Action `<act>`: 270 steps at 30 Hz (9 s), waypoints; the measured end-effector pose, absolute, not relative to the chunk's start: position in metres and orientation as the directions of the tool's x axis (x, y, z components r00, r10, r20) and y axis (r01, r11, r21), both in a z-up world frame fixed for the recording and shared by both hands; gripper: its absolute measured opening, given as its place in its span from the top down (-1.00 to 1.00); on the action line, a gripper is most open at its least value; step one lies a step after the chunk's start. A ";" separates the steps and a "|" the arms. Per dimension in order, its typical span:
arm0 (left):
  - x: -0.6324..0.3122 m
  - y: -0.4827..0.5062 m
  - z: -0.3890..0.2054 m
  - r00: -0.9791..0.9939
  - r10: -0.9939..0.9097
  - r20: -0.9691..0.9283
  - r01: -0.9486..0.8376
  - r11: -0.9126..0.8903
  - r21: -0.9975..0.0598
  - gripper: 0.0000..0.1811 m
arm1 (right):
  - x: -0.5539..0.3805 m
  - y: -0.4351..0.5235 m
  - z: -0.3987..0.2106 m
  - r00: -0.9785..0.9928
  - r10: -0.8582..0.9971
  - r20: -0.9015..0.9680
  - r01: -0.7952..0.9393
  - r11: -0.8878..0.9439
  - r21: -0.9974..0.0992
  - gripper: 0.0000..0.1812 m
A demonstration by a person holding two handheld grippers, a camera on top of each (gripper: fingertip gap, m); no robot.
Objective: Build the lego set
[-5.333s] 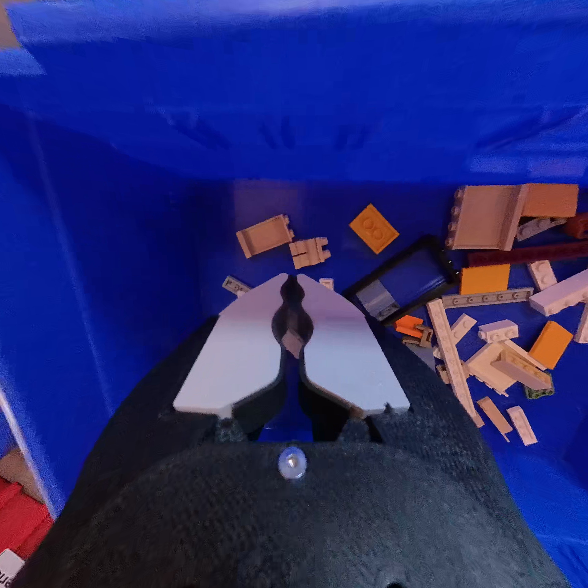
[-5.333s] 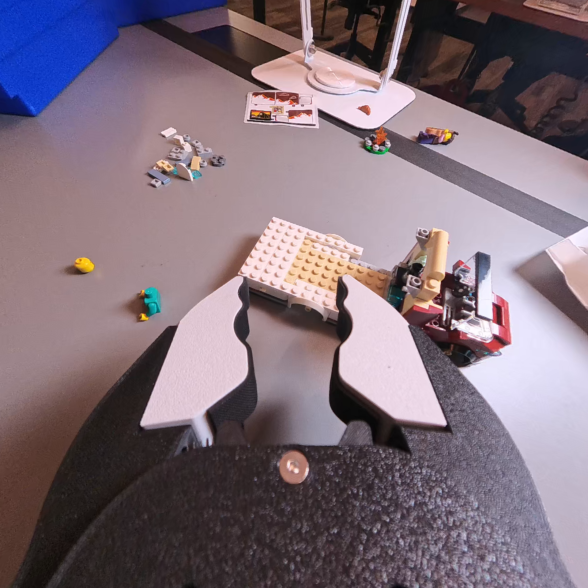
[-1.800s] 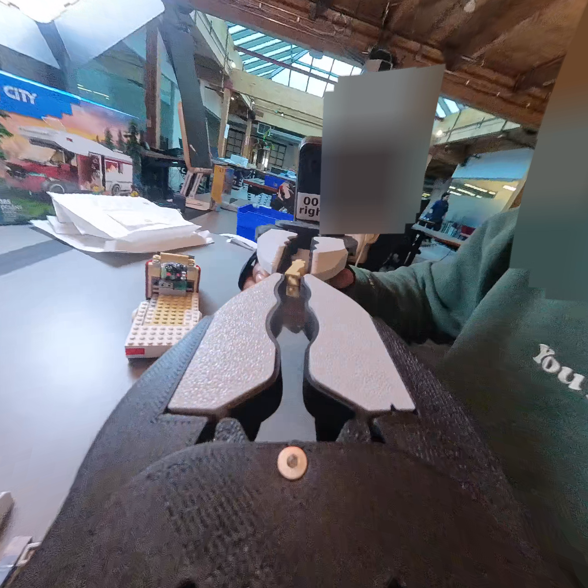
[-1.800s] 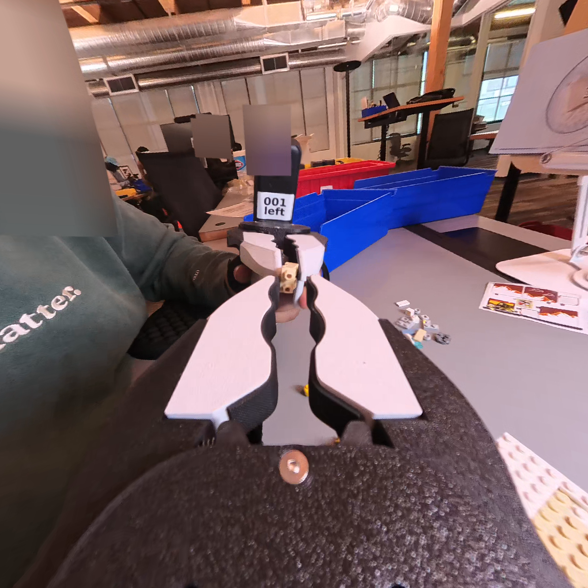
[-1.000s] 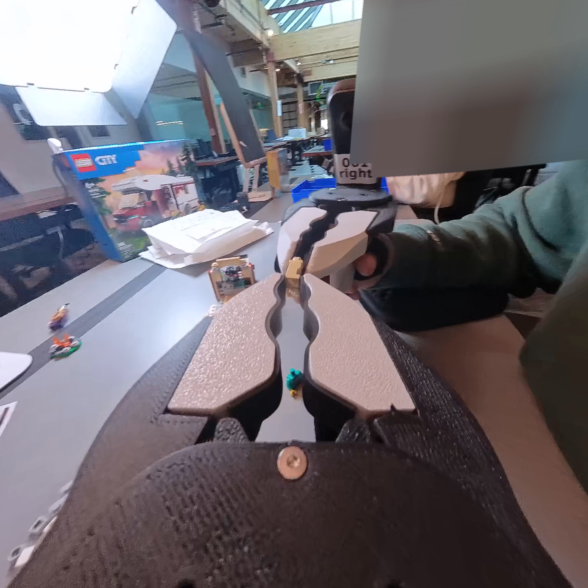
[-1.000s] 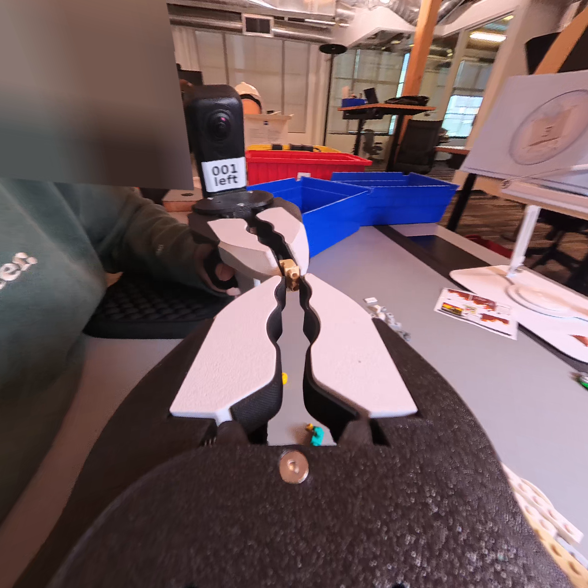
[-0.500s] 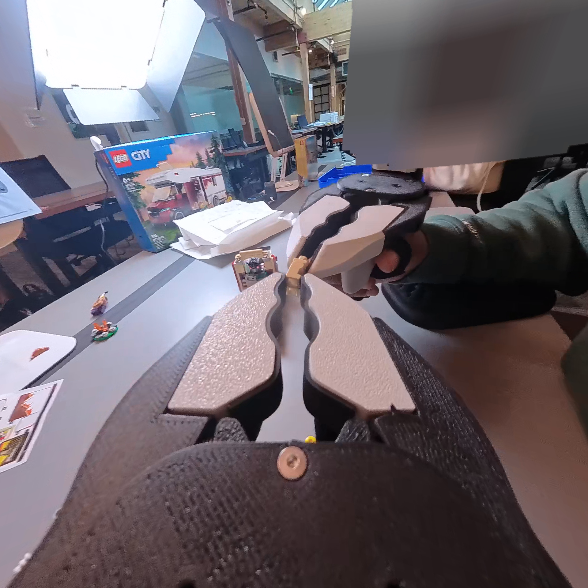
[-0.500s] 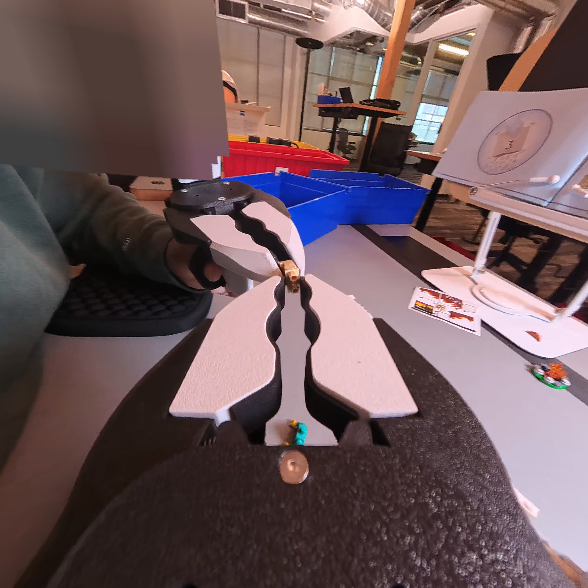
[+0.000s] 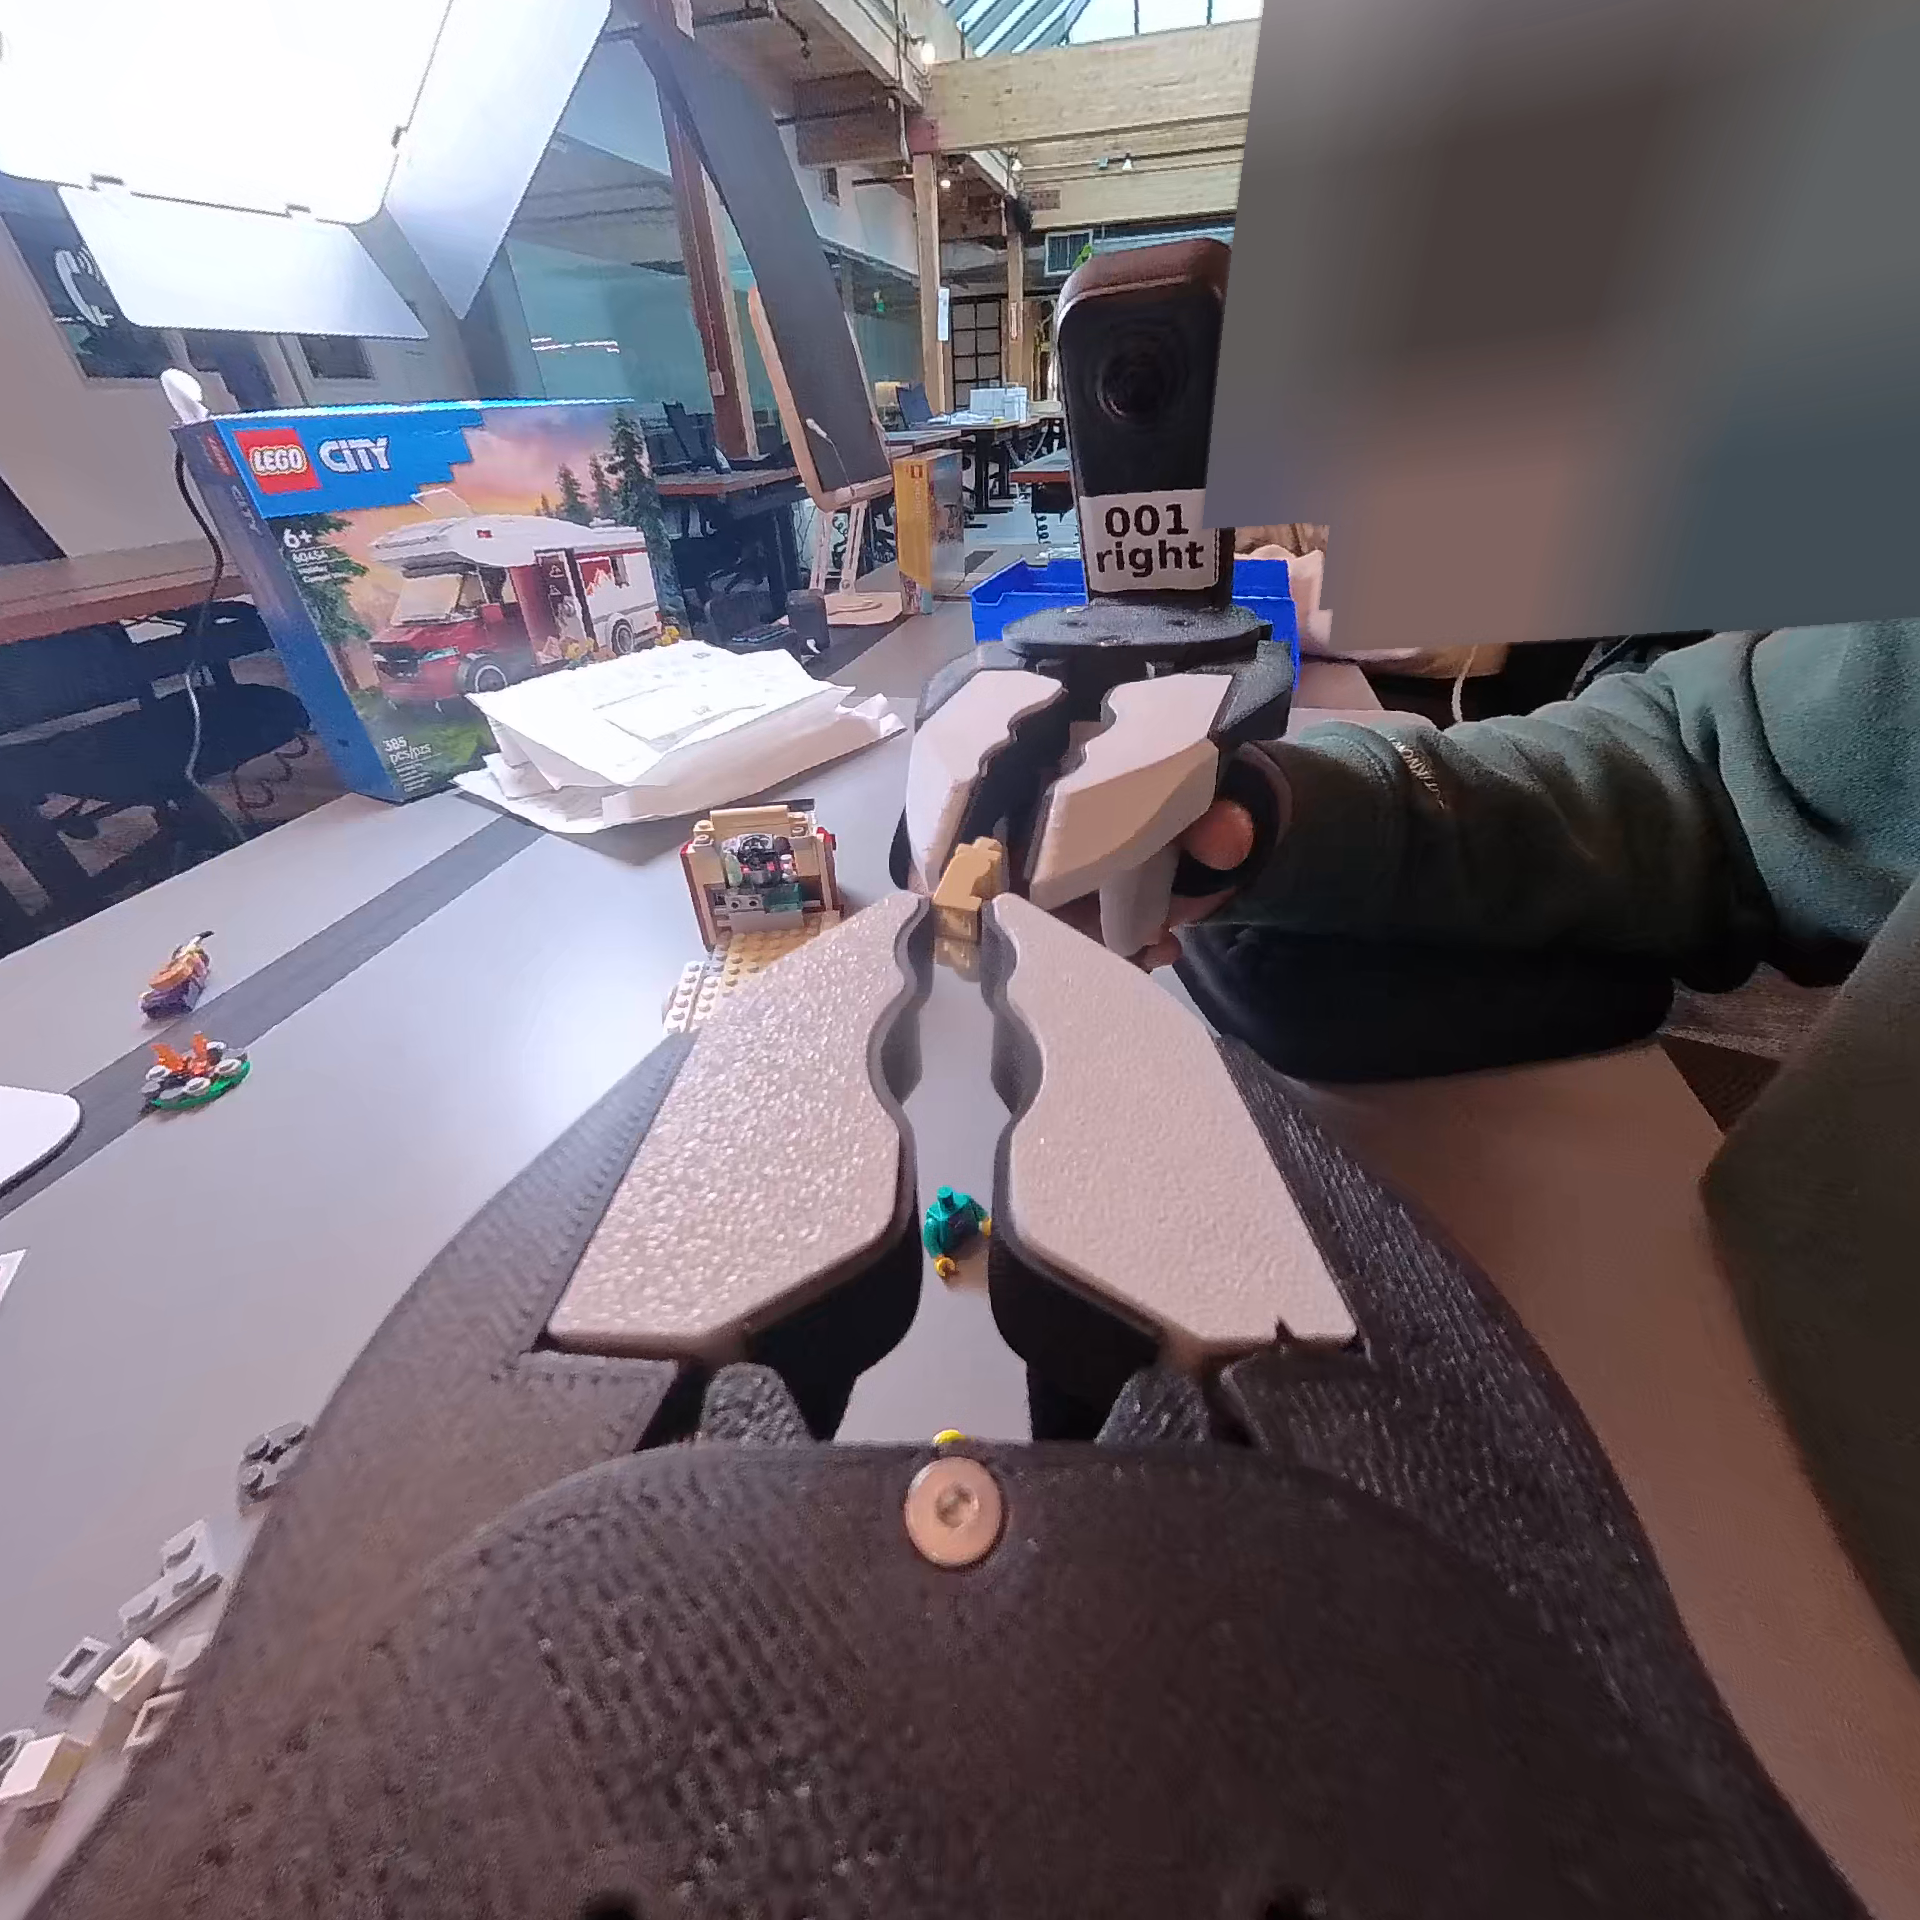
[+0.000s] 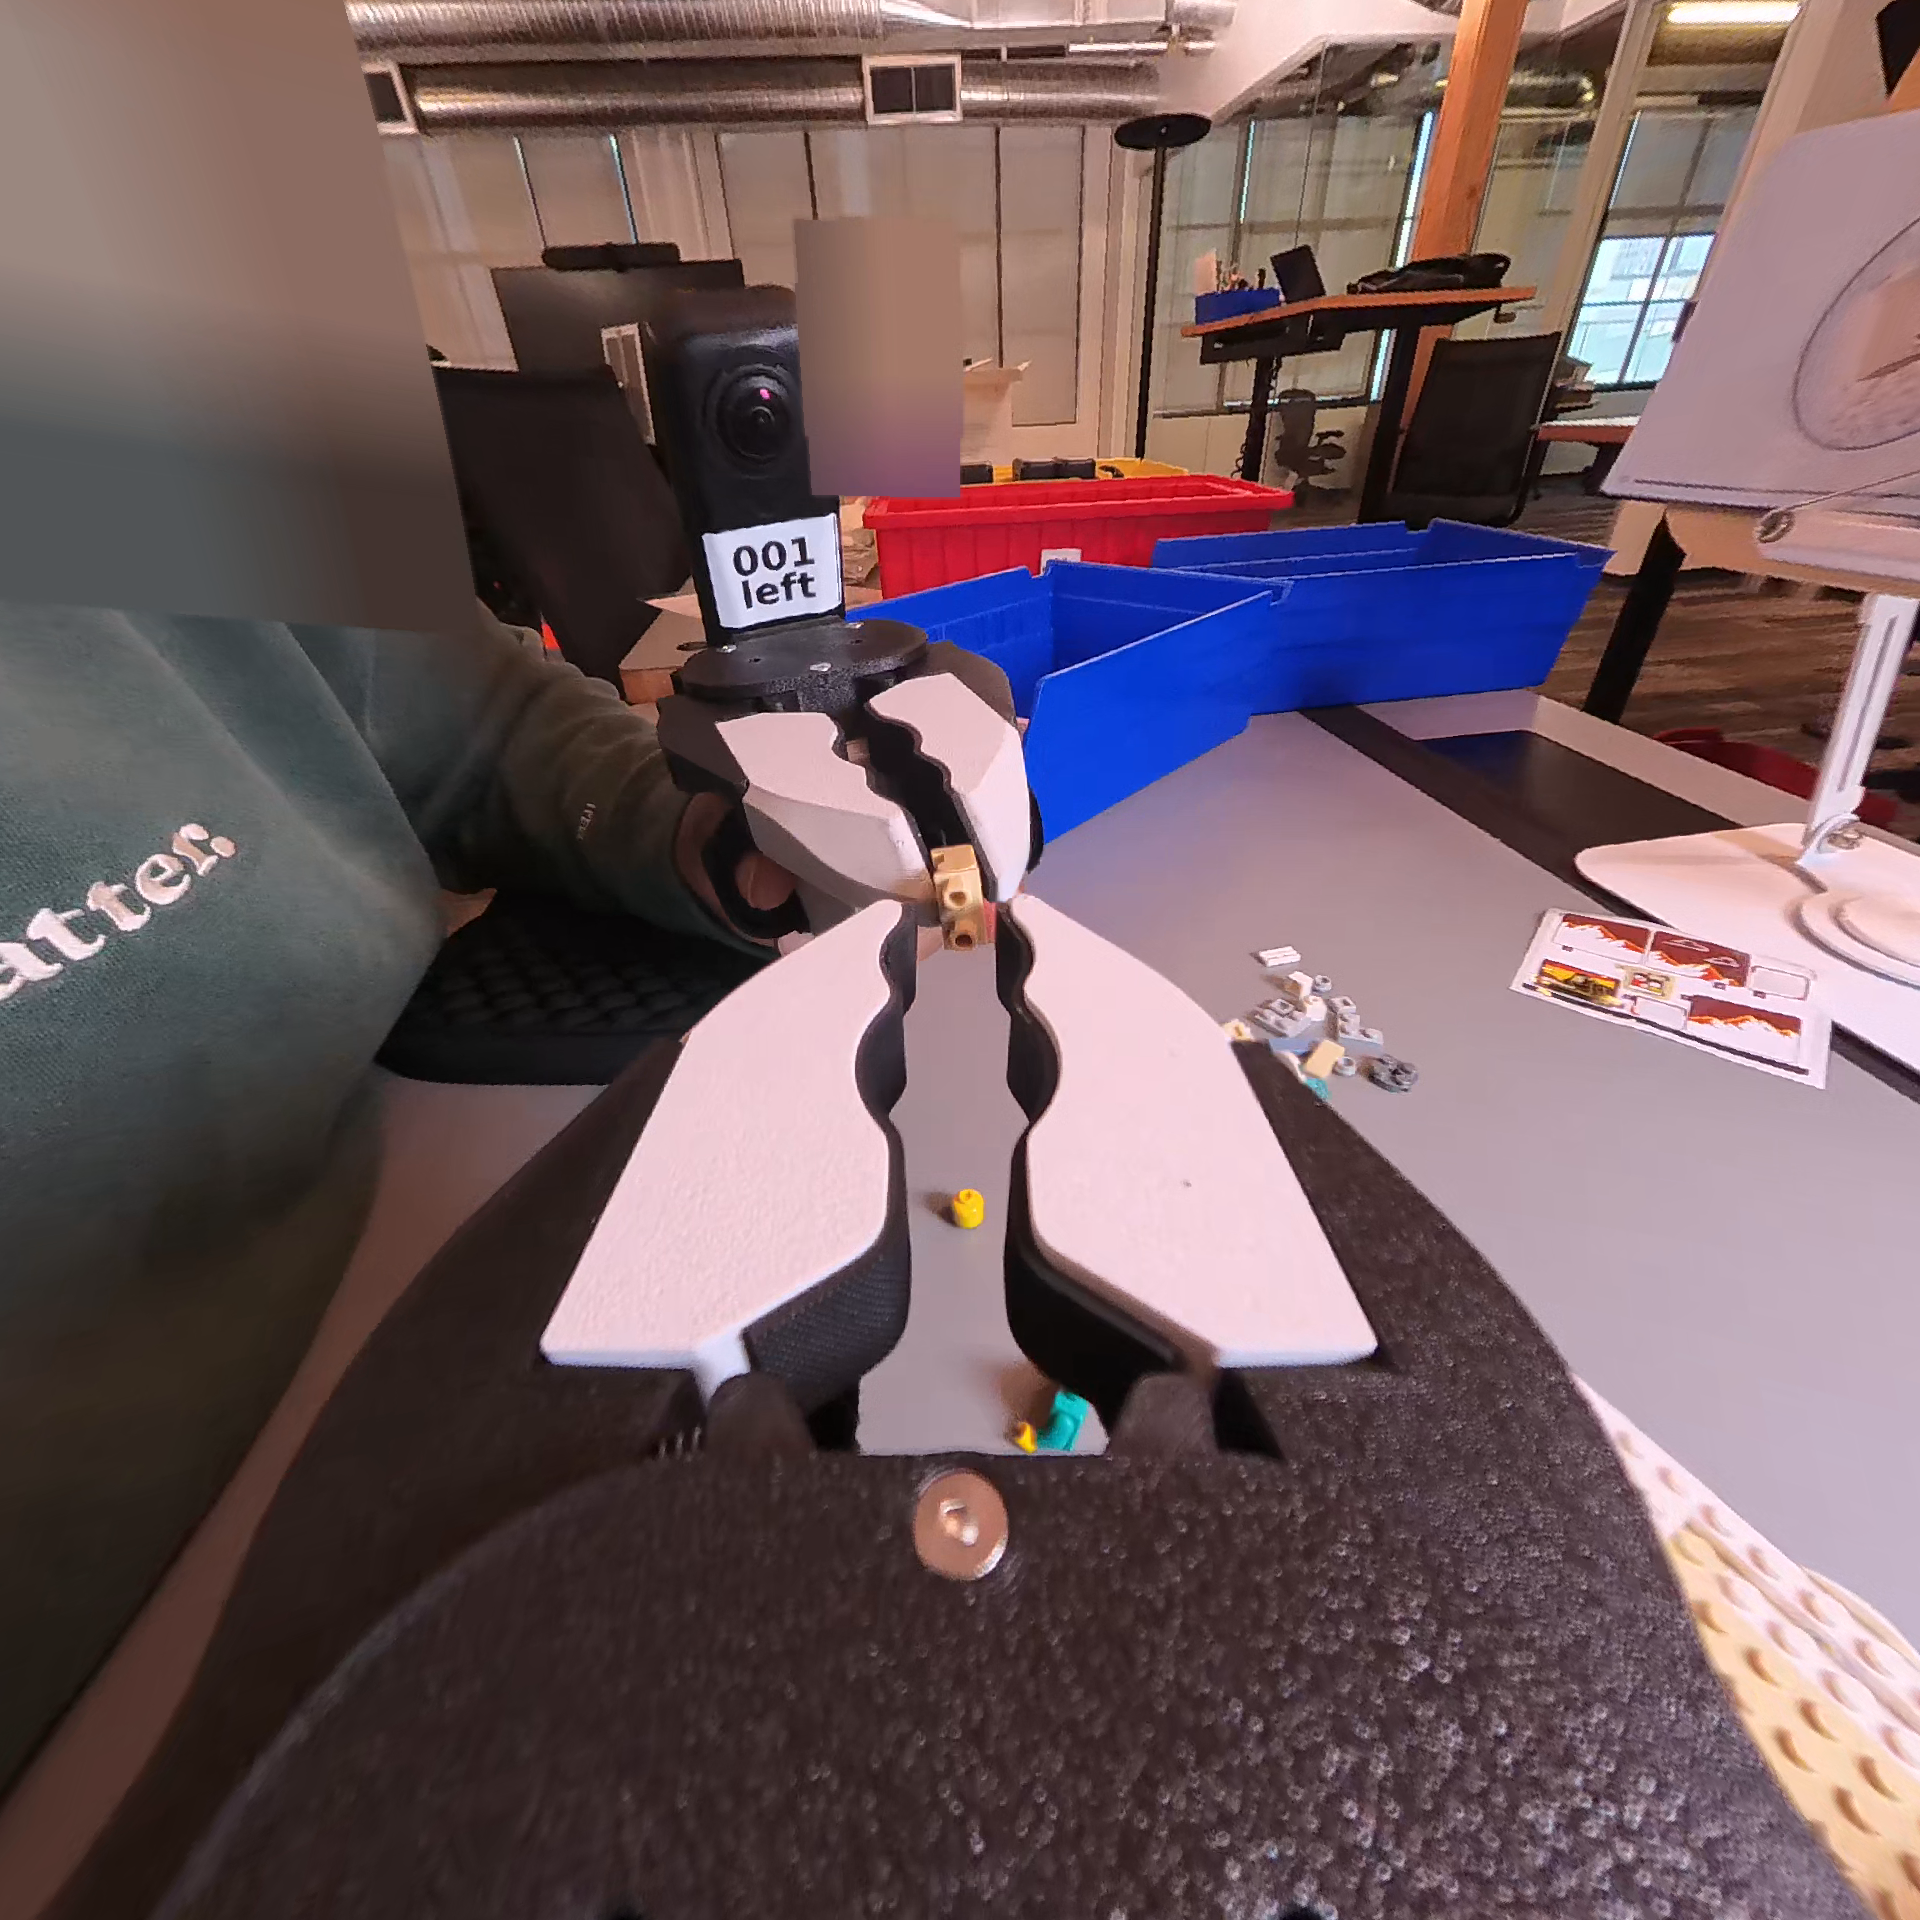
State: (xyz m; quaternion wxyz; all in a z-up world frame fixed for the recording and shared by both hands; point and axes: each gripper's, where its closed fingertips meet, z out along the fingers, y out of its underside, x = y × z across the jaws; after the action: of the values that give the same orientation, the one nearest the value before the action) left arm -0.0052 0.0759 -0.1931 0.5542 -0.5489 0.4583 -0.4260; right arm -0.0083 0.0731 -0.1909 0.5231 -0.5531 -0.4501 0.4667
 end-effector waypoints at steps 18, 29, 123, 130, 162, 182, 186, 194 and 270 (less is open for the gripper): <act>-0.002 0.056 -0.195 0.086 -0.992 -0.090 -0.027 0.088 -0.996 0.90 | -0.008 0.058 -0.193 0.004 0.990 -0.140 0.007 -0.140 -0.990 0.91; -0.002 0.067 -0.202 0.130 -0.990 -0.056 -0.060 0.049 -0.997 0.91 | -0.009 0.068 -0.199 0.086 0.990 -0.109 0.049 -0.113 -0.992 0.91; -0.002 0.060 -0.243 -0.038 -0.937 0.346 -0.238 -0.328 -0.914 0.92 | 0.000 0.066 -0.232 -0.018 0.949 -0.313 0.188 -0.305 -0.934 0.91; -0.002 0.061 -0.243 -0.028 -0.945 0.325 -0.243 -0.309 -0.919 0.92 | 0.000 0.066 -0.232 -0.035 0.941 -0.337 0.167 -0.326 -0.930 0.91; -0.005 0.066 -0.249 -0.032 -0.933 0.359 -0.226 -0.343 -0.912 0.92 | -0.008 0.069 -0.243 0.046 0.959 -0.281 0.211 -0.284 -0.935 0.91; -0.010 0.085 -0.230 -0.070 -0.897 0.437 -0.037 -0.435 -0.900 0.92 | -0.017 0.091 -0.221 0.208 0.929 -0.307 0.075 -0.328 -0.942 0.91; -0.010 0.089 -0.243 -0.004 -0.928 0.372 -0.102 -0.370 -0.923 0.90 | -0.017 0.093 -0.232 0.249 0.938 -0.241 0.156 -0.284 -0.946 0.91; -0.008 0.088 -0.262 0.061 -0.969 0.241 -0.234 -0.249 -0.940 0.78 | -0.017 0.093 -0.261 0.276 0.951 -0.139 0.327 -0.229 -0.917 0.91; -0.176 0.166 -0.217 0.789 -0.614 -0.032 -0.077 -0.047 -0.996 0.87 | 0.058 0.136 -0.216 0.685 0.720 0.114 0.229 -0.064 -0.971 0.51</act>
State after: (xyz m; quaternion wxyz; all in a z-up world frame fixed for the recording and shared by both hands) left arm -0.1764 0.1655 -0.2166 0.6435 -0.6931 0.2493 -0.2083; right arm 0.0581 0.1359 -0.2158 0.5943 -0.6995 -0.3389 0.2064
